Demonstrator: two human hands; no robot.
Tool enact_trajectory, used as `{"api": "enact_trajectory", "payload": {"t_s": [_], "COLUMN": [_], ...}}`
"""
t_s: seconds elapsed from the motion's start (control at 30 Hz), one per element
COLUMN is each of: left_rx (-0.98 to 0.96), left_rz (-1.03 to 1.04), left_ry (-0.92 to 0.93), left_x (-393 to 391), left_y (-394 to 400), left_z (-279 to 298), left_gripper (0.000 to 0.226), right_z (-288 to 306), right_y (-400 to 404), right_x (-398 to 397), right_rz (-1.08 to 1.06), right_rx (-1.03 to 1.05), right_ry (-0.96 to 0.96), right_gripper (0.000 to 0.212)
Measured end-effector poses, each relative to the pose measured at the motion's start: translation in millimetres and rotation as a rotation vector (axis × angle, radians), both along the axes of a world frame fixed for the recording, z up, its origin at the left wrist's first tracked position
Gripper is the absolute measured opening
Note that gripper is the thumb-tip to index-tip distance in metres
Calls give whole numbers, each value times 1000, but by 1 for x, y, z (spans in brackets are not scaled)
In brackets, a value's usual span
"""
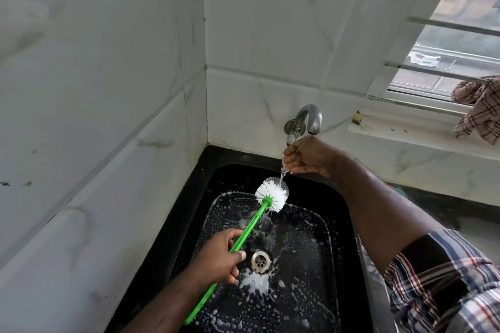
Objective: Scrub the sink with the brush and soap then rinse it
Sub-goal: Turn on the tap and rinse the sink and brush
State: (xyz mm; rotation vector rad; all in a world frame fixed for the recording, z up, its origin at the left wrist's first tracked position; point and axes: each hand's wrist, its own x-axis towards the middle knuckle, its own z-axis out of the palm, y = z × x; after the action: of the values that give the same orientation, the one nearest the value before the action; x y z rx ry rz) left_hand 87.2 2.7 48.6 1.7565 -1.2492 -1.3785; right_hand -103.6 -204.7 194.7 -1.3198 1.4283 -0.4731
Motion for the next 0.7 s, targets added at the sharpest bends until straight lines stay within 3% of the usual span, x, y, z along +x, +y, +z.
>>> {"api": "enact_trajectory", "payload": {"t_s": [0.23,0.43,0.57,0.7], "left_rx": [-127,-194,-198,-208], "left_rz": [-52,-39,-20,-25], "left_ry": [-214,-347,-376,-379], "left_x": [6,6,8,10], "left_y": [-3,-8,-10,-13], "left_z": [-2,-2,-5,-8], "left_gripper": [57,46,41,41], "right_z": [-1,-7,-9,-13], "right_y": [-3,-5,-11,-28], "right_x": [3,5,-1,-8], "right_rz": [19,17,-77,-258], "right_rx": [4,2,-26,-232], "right_ry": [11,31,-85,-54], "right_gripper": [35,33,22,8]}}
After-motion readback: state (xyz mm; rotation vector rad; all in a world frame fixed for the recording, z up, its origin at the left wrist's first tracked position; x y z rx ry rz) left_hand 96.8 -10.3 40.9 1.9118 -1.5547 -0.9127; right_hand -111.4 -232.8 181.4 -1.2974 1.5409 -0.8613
